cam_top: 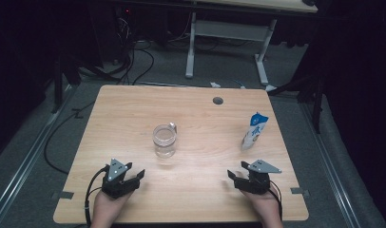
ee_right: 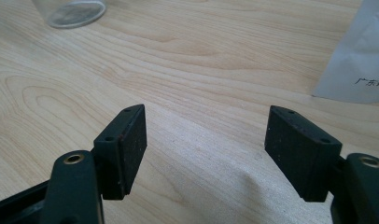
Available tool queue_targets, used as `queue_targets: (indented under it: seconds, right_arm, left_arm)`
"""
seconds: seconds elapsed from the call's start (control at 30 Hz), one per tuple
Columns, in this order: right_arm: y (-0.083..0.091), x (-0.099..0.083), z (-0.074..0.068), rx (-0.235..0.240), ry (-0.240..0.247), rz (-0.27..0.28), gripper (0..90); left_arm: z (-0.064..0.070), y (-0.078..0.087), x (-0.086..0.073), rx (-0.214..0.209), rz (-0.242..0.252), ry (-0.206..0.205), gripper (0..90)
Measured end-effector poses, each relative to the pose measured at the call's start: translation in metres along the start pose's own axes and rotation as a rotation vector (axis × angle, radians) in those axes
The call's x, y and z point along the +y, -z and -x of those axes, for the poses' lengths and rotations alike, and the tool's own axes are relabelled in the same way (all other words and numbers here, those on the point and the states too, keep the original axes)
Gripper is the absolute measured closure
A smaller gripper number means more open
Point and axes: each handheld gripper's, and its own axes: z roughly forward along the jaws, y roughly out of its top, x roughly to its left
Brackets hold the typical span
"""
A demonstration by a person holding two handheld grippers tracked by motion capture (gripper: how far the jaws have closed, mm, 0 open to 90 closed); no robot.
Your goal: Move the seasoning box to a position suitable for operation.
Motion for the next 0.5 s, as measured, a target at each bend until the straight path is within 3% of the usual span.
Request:
queue_targets:
  seconds: [0.17, 0.37, 0.5]
  right_arm:
    - [0.001, 0.000, -0.001, 0.015, -0.007, 0.020, 38.7]
    - [0.001, 0.000, -0.002, 0.007, 0.009, 0.021, 44.5]
    - [0.000, 0.001, 0.000, 0.027, -0.025, -0.003, 46.4]
  left_arm:
    - [0.004, -0.004, 0.000, -0.013, 0.022, 0.015, 43.8]
    - [0.010, -0.010, 0.002, -0.020, 0.010, 0.010, 48.8]
    - [0.013, -0.010, 0.008, -0.009, 0.020, 0.001, 51.9]
